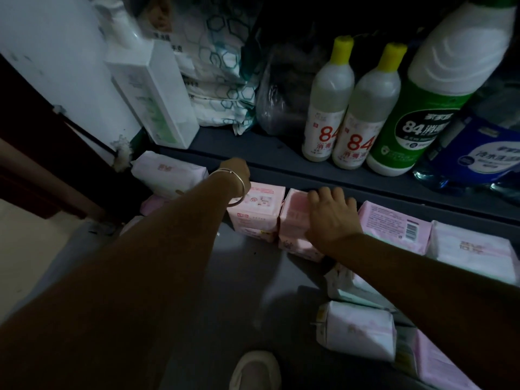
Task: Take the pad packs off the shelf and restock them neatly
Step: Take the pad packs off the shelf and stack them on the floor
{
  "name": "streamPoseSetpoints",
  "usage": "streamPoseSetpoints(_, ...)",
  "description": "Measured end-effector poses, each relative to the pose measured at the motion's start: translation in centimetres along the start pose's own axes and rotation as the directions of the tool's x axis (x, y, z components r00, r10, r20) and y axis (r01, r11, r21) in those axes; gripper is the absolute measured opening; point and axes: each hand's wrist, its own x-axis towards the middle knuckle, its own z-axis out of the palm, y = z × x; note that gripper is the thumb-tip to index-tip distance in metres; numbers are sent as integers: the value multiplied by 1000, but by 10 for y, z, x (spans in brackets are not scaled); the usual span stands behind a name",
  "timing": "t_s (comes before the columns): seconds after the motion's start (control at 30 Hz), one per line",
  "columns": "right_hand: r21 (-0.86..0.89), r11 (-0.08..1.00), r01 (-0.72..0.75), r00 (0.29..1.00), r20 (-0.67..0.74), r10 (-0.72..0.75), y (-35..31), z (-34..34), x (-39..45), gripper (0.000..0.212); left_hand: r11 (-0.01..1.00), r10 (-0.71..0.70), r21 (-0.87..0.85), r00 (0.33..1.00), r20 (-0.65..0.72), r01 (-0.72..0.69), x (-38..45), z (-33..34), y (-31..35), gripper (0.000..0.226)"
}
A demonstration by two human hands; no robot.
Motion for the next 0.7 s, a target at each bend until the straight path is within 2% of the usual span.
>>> streamPoseSetpoints(0.1, 39, 999, 20, 999, -29, -19, 3, -23, -6, 51, 994, 73, -78, 997, -34, -75, -13, -17, 0, 33)
streamPoseSetpoints(0.23, 106, 991, 82, 992, -104, -71, 5, -73, -21, 38, 940, 199, -276, 979, -37, -202, -48, -66, 4, 26)
streamPoseSetpoints(0.37, 186, 966, 178, 958, -257, -127, 2, -150, -36, 38, 841, 287, -461, 956, -64, -283, -94, -143, 22, 17)
streamPoseSetpoints(0.43, 198, 955, 222, 924, -356, -141, 0, -192, -44, 36, 814, 332, -485, 941, -64, -320, -118, -184, 35, 7)
streamPoseSetpoints(0.5, 207, 946, 251, 885, -445, -137, -1, -232, -52, 33, 780, 382, -502, 920, -88, -372, -137, -222, 47, 10)
streamPoseSetpoints(0.6, 236, 931, 278, 829, -549, -108, 5, -286, -54, 30, 736, 402, -502, 890, -216, -454, -152, -267, 66, 7)
streamPoseSetpoints(0.7, 232, 934, 273, 790, -608, -80, 17, -331, -42, 28, 730, 366, -436, 840, -400, -526, -149, -298, 85, 6)
